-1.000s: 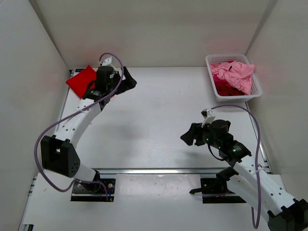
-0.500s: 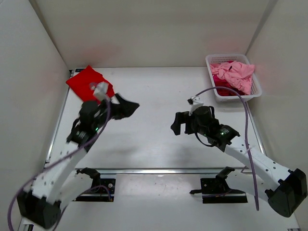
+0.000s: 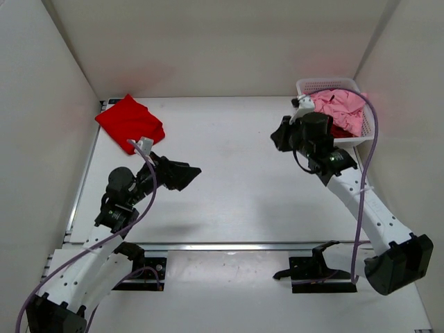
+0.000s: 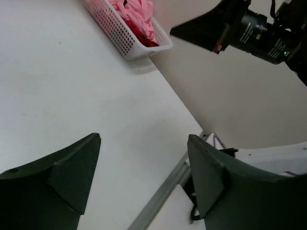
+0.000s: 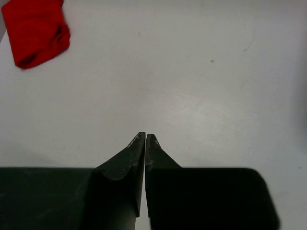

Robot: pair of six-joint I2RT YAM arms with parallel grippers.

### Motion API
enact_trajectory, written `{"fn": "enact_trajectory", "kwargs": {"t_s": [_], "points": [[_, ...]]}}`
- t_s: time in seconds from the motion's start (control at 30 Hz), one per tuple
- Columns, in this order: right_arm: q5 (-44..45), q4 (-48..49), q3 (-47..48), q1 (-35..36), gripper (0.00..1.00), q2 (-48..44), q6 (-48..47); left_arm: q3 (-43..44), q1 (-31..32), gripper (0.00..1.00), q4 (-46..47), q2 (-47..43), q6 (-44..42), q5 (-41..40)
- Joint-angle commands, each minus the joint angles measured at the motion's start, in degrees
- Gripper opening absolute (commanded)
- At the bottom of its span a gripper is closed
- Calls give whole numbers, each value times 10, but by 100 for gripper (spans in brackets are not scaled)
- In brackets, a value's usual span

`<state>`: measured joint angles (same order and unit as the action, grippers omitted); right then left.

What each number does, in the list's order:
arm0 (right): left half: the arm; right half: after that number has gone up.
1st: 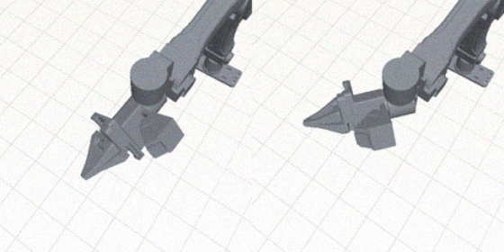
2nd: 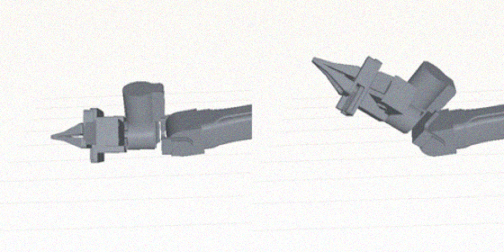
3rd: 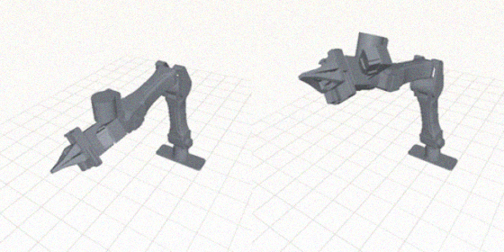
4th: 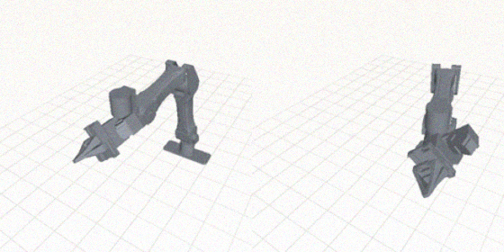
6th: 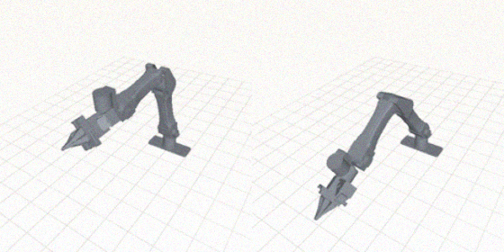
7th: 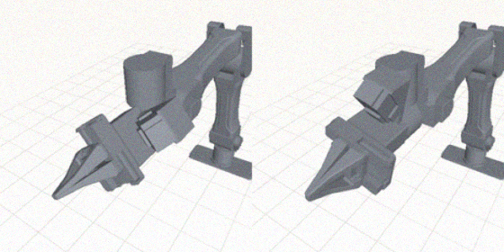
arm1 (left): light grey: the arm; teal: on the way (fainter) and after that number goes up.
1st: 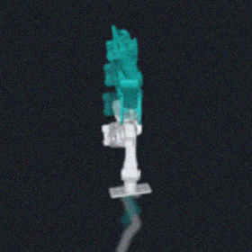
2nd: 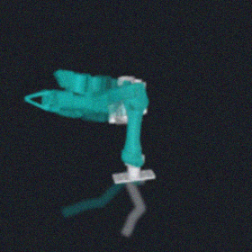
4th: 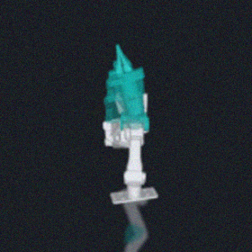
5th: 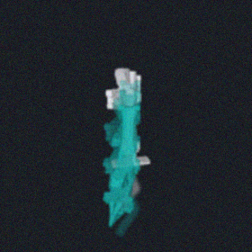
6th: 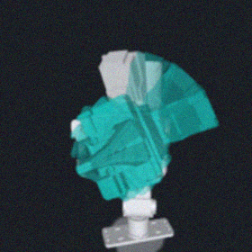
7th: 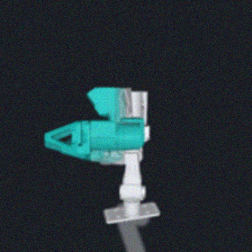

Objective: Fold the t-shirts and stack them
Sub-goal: Pick up the crumpled T-shirt from the bin.

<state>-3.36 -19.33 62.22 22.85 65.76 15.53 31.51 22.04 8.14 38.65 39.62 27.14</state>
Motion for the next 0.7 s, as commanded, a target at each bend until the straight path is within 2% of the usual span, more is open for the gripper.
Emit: {"fn": "enact_trajectory", "kwargs": {"t_s": [0.0,0.03,0.07,0.1,0.2,0.23,0.27,0.3,0.33,0.37,0.4,0.43,0.47,0.57,0.67], "points": [[15,-20,59,-38,0,38,-12,-18,5,79,-21,20,3,23],[31,-23,69,-46,0,49,-16,-12,14,31,-40,28,-7,11],[49,-31,80,-57,0,64,-23,-6,24,2,-68,37,-22,-13],[52,-45,87,-67,0,74,-22,-3,28,0,-79,39,-27,-23],[48,-57,110,-133,0,110,-22,-9,17,0,-91,52,-31,-30],[46,-62,124,-147,4,131,-25,-15,15,2,-87,52,-27,-37],[52,-65,141,-167,14,143,-26,-14,14,5,-73,53,-32,-47],[58,-76,165,-187,20,163,-36,-11,17,15,-81,55,-36,-72],[77,-79,174,-199,30,175,-38,-5,18,31,-81,56,-38,-87],[91,-77,192,-220,34,197,-42,-2,13,34,-96,60,-47,-101],[86,-84,212,-228,37,215,-42,4,10,34,-107,63,-46,-99],[71,-90,222,-251,38,228,-41,19,2,27,-113,79,-52,-94],[63,-93,236,-266,37,237,-44,32,-3,27,-126,97,-69,-63],[44,-87,230,-283,37,218,-32,16,4,36,-73,81,-70,-37],[80,-30,149,-253,44,134,-48,-14,3,53,-9,18,-52,-29]]}}
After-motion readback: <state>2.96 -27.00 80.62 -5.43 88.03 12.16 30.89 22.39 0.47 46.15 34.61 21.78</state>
